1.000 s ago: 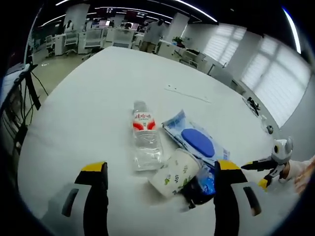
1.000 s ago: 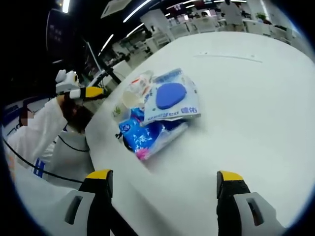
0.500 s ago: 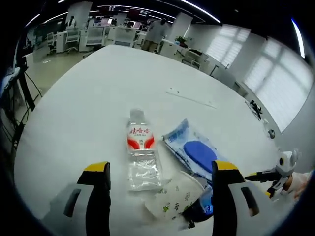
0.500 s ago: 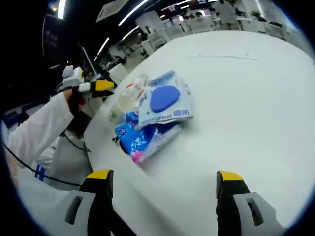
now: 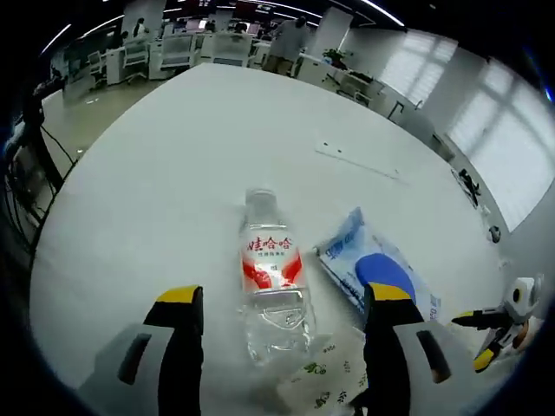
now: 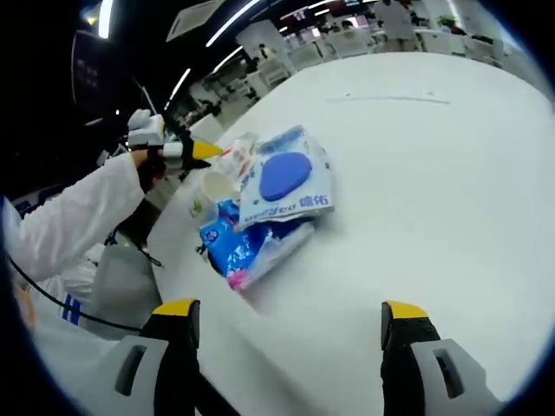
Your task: Arrange the tabletop items into an orderly group along one side of the table until the central work area is clear of visible clutter.
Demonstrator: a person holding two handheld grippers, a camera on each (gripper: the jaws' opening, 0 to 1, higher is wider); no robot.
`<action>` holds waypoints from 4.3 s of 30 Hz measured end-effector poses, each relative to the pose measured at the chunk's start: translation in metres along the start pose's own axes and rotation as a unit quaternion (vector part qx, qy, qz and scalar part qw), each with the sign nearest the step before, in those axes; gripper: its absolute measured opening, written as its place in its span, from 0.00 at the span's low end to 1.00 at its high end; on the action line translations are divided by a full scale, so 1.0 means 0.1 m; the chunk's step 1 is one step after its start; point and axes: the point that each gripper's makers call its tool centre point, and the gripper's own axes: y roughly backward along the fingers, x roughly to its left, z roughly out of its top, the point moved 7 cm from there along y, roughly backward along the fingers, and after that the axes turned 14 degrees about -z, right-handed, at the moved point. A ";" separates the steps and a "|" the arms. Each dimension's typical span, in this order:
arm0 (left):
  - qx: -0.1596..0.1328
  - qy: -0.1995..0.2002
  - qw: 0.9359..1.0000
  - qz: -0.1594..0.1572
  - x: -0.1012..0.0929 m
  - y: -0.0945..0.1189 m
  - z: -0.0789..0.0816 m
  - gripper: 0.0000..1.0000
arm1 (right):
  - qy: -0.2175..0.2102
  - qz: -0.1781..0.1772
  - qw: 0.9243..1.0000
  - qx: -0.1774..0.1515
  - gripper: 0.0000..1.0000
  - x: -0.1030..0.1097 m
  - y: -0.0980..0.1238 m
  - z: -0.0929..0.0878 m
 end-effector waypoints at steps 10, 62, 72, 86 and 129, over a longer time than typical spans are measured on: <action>0.019 -0.006 1.000 0.007 0.00 -0.26 0.14 0.72 | -0.009 0.000 1.000 0.001 0.88 -0.01 -0.02 -0.01; -0.122 -0.045 0.991 0.025 0.21 -0.04 0.58 0.40 | -0.018 0.003 1.000 -0.009 0.82 0.00 0.00 0.04; -0.149 -0.094 0.984 0.024 0.32 -0.11 0.77 0.40 | -0.026 -0.009 1.000 -0.014 0.82 -0.07 0.06 0.03; -0.142 -0.133 0.980 0.036 0.31 -0.17 0.68 0.40 | -0.031 -0.017 0.999 -0.008 0.82 -0.10 0.06 0.00; -0.129 -0.153 0.979 0.027 0.27 -0.18 0.42 0.42 | -0.035 0.001 0.999 0.008 0.81 -0.03 0.06 -0.10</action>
